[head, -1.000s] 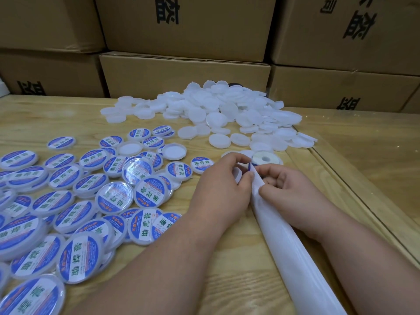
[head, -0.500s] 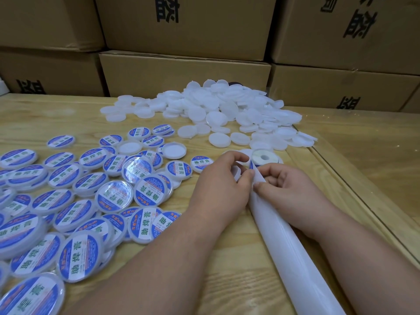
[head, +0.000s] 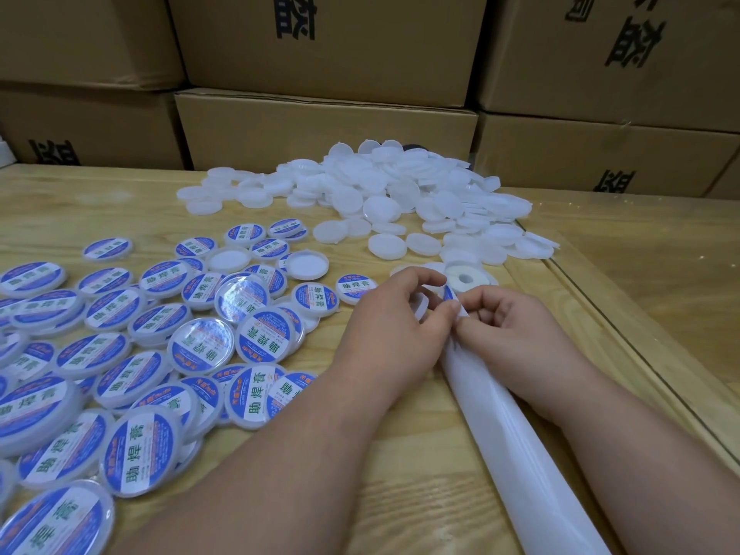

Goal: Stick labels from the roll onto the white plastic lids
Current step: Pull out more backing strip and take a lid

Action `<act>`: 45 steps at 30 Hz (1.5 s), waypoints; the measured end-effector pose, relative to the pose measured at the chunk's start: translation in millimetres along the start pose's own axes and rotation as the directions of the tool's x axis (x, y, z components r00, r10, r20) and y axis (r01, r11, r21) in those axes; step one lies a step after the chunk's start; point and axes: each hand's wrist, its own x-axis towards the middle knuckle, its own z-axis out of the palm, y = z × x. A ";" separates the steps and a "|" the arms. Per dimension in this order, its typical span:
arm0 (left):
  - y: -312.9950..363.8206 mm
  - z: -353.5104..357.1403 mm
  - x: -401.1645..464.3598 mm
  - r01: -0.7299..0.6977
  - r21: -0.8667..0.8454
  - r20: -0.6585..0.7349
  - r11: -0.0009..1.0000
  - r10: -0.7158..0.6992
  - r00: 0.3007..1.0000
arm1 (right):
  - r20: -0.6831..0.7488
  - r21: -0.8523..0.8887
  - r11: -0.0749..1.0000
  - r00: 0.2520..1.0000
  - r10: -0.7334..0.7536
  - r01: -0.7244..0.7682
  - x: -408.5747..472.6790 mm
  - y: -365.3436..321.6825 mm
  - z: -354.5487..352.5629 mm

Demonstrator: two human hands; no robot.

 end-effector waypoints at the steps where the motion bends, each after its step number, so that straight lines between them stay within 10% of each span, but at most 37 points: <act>1: -0.1 -0.3 -0.1 0.000 -0.004 0.006 1.000 0.000 1.000 | -0.002 0.015 1.000 1.000 -0.001 0.001 0.2 -0.7 0.8; 34: 2.6 -3.0 -0.9 -0.035 0.001 0.005 0.999 0.035 0.999 | -0.065 -0.054 0.997 0.996 -0.058 0.055 0.6 0.4 0.4; 45: 9.1 -10.0 4.1 0.129 -0.352 -0.246 0.927 -0.224 0.943 | -0.218 0.022 0.999 0.975 -0.030 0.035 1.7 -3.8 -4.8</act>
